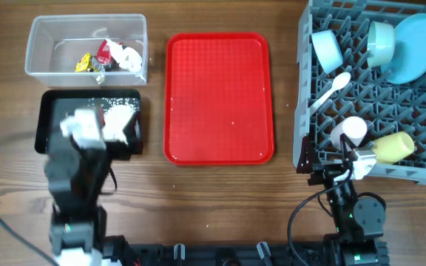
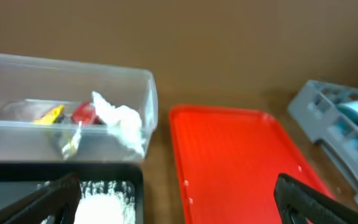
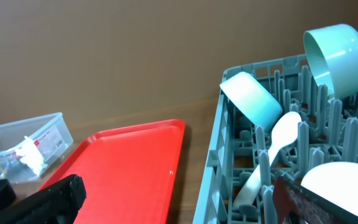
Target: Sort waste into correct bins and load items into the dishwasher rack
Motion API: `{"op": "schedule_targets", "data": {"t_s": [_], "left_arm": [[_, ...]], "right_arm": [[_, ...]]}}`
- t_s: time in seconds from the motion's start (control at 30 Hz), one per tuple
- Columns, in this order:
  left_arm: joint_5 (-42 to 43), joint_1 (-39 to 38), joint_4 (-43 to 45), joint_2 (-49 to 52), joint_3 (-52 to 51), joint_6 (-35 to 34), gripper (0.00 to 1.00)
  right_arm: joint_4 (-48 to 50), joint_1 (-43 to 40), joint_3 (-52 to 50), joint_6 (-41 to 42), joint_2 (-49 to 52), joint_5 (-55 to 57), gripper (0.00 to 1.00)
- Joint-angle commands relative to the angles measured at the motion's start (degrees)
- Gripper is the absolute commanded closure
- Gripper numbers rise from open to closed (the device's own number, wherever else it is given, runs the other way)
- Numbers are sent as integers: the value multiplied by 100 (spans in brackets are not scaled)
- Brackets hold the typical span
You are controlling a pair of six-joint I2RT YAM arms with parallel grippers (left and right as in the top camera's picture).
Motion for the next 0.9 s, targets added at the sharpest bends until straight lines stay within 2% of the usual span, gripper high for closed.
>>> {"op": "schedule_targets", "data": {"t_s": [0.0, 0.13, 0.23, 0.33, 0.87], "left_arm": [[-31, 39, 448, -1231, -1167, 129, 0], [-31, 37, 535, -2247, -2006, 87, 0], [-227, 37, -284, -2789, -2006, 92, 0], [-382, 22, -326, -3117, -2006, 120, 0], [-356, 17, -313, -3101, -2006, 109, 0]], "right_arm": [[31, -31, -7, 46, -50, -70, 0], [31, -31, -7, 42, -50, -72, 0], [31, -31, -7, 46, -50, -70, 0], [31, -31, -7, 44, -50, -72, 0], [31, -31, -7, 46, -50, -70, 0]]}}
